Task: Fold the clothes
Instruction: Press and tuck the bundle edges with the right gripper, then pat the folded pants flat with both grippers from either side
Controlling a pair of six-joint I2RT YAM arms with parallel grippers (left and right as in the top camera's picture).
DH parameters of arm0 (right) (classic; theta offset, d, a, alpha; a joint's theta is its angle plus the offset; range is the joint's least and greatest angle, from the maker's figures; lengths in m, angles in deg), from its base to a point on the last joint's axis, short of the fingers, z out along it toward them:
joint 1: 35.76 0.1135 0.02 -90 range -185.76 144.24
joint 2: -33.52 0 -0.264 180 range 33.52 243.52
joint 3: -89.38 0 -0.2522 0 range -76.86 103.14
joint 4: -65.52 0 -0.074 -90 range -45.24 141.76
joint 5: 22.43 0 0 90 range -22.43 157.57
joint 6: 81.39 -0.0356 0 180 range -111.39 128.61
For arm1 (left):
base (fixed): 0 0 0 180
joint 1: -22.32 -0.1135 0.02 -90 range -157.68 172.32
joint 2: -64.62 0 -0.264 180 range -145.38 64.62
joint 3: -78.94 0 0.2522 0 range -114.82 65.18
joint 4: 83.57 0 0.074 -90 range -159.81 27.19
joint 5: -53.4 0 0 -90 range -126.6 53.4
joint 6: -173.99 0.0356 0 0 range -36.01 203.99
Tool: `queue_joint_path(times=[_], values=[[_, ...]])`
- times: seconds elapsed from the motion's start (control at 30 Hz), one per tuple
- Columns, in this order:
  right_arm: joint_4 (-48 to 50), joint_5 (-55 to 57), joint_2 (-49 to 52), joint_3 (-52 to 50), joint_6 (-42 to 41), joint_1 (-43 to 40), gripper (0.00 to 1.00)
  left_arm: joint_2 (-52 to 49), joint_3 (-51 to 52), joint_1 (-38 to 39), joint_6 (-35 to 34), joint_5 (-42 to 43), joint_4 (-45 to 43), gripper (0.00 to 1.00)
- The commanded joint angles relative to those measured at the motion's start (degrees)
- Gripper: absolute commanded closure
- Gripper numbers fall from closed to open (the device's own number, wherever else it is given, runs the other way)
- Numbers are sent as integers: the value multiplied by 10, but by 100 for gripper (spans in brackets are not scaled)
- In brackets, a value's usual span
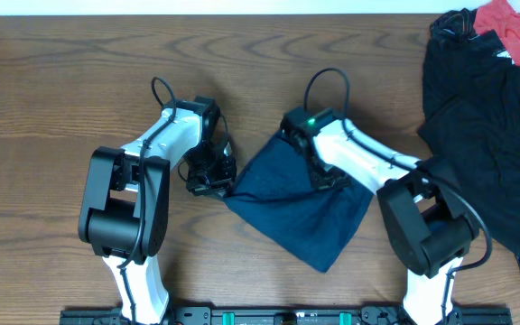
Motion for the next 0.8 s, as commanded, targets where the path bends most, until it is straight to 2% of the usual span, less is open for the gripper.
queue_joint_path(times=[0.0, 0.17, 0.23, 0.33, 0.4, 0.47, 0.67, 0.77], values=[[24, 92, 5, -2, 15, -48, 96, -9, 12, -4, 13, -27, 7, 94], [66, 92, 5, -2, 58, -78, 92, -9, 23, -4, 12, -27, 2, 94], [91, 100, 5, -2, 62, -87, 87, -9, 27, -4, 12, -27, 2, 94], [138, 100, 5, -2, 62, -99, 87, -9, 37, -4, 12, -26, 2, 94], [153, 99, 5, -2, 62, -103, 91, -9, 45, -4, 12, -26, 3, 94], [152, 93, 5, -2, 62, -104, 98, -9, 48, -4, 12, -26, 3, 94], [83, 57, -26, -2, 52, -103, 96, 13, 48, -4, 12, -24, 7, 94], [35, 17, -80, -2, 25, -112, 95, 72, 48, -5, 12, -25, 0, 94]])
